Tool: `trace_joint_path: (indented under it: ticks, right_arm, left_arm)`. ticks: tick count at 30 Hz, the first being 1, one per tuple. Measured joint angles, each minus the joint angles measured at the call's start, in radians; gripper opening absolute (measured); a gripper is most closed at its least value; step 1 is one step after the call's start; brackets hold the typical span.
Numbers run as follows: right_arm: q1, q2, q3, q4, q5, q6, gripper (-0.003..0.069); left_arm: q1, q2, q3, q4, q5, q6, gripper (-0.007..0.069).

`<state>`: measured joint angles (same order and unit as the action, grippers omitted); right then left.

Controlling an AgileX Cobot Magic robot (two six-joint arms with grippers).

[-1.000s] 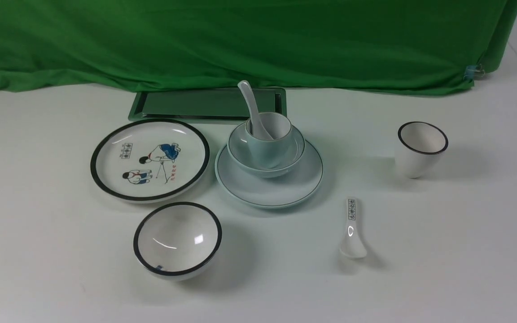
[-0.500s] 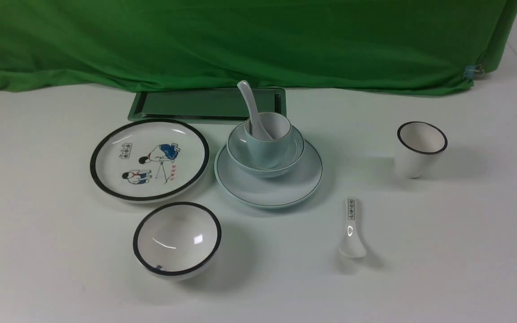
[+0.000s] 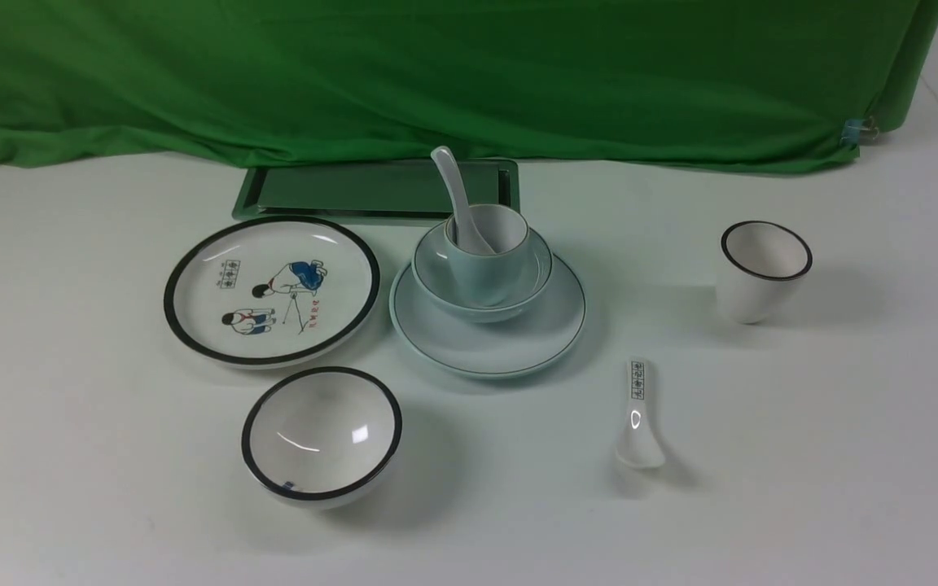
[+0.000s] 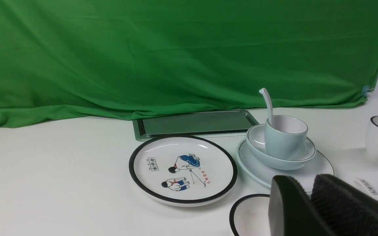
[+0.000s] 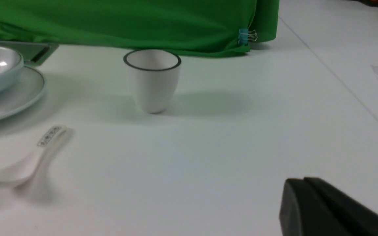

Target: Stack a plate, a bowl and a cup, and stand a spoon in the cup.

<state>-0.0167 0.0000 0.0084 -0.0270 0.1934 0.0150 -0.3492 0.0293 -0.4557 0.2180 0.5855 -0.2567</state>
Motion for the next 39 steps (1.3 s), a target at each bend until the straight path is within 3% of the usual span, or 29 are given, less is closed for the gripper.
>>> trace_joint_path:
  ticks: [31,34,37,39]
  right_arm:
    - [0.002,0.0,0.0,-0.002,0.027,0.014,0.0059]
    - [0.002,0.0,0.0,-0.002,0.027,0.014,0.0067]
    - [0.002,0.0,0.0,-0.002,0.027,0.014,0.0069]
    - [0.002,0.0,0.0,-0.002,0.027,0.014,0.0071]
  left_arm:
    - [0.0,0.001,0.035,0.02,-0.019,0.005,0.0083]
    - [0.013,-0.007,0.082,0.035,-0.059,0.007,0.0083]
    - [0.065,-0.027,0.157,0.004,-0.198,0.004,0.0083]
    - [0.133,-0.028,0.218,-0.088,-0.333,0.032,0.0075]
